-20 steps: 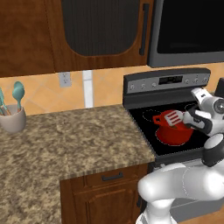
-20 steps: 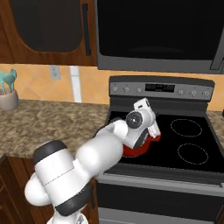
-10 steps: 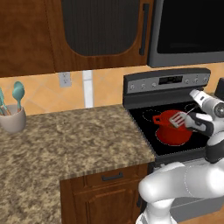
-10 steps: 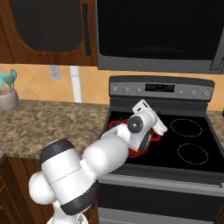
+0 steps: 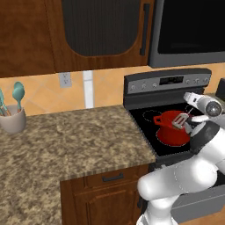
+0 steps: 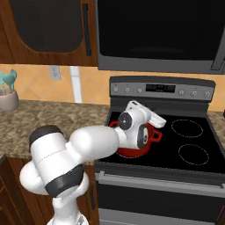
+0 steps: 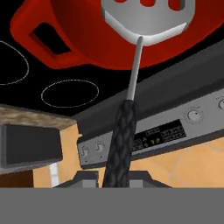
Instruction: Put the mushroom and avocado in the pot. Retrieve the spatula and lightly stir the vegetables in the pot.
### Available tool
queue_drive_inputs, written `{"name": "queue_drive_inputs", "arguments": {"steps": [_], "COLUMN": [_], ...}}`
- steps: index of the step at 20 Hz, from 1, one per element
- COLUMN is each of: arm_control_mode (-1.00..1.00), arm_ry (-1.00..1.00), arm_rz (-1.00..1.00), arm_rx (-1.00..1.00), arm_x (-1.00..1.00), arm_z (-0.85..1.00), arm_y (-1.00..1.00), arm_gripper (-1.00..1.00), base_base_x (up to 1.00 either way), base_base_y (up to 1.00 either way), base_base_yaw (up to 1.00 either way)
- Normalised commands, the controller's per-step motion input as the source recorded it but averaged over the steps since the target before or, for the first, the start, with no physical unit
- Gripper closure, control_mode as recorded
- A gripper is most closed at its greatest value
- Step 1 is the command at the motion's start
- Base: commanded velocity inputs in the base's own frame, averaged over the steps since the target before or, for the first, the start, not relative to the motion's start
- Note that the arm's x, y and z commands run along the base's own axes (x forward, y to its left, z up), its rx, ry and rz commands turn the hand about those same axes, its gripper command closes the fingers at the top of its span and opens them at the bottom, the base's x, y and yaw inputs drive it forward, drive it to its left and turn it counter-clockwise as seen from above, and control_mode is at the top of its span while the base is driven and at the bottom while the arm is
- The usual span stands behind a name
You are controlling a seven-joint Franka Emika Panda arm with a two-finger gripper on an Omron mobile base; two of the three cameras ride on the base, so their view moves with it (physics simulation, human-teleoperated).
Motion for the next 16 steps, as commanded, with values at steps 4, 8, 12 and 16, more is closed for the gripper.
{"name": "queue_drive_inputs", "arguments": {"steps": [4, 8, 12, 16], "arm_control_mode": [-1.0, -1.0, -1.0, -1.0], "arm_ry": [0.36, 0.35, 0.04, -0.17], "arm_rz": [0.07, 0.04, 0.0, 0.0], "arm_rx": [-0.42, -0.3, -0.14, -0.02], "arm_x": [0.31, 0.26, 0.4, 0.23], "arm_z": [0.24, 0.04, -0.19, -0.36], "arm_y": [0.61, 0.71, 0.59, 0.54], "arm_gripper": [1.0, 1.0, 1.0, 1.0], "base_base_x": [0.0, 0.0, 0.0, 0.0], "base_base_y": [0.0, 0.0, 0.0, 0.0], "base_base_yaw": [0.0, 0.0, 0.0, 0.0]}}
